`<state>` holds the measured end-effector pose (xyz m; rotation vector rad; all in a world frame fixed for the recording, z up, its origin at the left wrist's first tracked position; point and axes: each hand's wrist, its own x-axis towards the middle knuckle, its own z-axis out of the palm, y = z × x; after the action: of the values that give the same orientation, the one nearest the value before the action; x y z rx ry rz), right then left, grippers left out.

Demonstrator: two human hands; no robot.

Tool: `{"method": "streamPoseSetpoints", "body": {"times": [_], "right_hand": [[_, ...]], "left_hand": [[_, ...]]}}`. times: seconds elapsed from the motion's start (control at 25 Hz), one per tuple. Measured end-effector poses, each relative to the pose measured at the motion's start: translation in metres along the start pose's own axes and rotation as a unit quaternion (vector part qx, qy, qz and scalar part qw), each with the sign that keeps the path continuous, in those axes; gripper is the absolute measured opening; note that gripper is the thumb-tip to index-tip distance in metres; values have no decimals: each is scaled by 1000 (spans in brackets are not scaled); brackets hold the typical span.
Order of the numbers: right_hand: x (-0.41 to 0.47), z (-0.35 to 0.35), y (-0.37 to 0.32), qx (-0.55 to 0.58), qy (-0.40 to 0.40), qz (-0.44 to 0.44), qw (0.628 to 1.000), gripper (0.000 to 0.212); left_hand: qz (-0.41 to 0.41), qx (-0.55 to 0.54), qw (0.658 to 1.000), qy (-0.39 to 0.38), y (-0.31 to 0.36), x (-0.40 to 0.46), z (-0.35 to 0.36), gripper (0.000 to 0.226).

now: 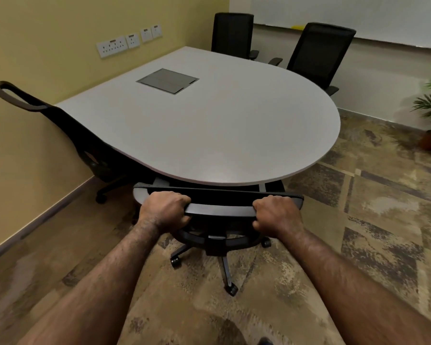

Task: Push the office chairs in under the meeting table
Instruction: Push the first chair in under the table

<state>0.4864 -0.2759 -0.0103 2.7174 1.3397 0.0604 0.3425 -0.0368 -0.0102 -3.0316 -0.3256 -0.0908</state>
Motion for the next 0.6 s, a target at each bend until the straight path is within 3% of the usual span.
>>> {"method": "streamPoseSetpoints", "body": {"times": [0.6], "right_hand": [[-86,3,16,14,10,3,1000,16]], "left_hand": [[12,16,999,40,65,-48,0,28]]}}
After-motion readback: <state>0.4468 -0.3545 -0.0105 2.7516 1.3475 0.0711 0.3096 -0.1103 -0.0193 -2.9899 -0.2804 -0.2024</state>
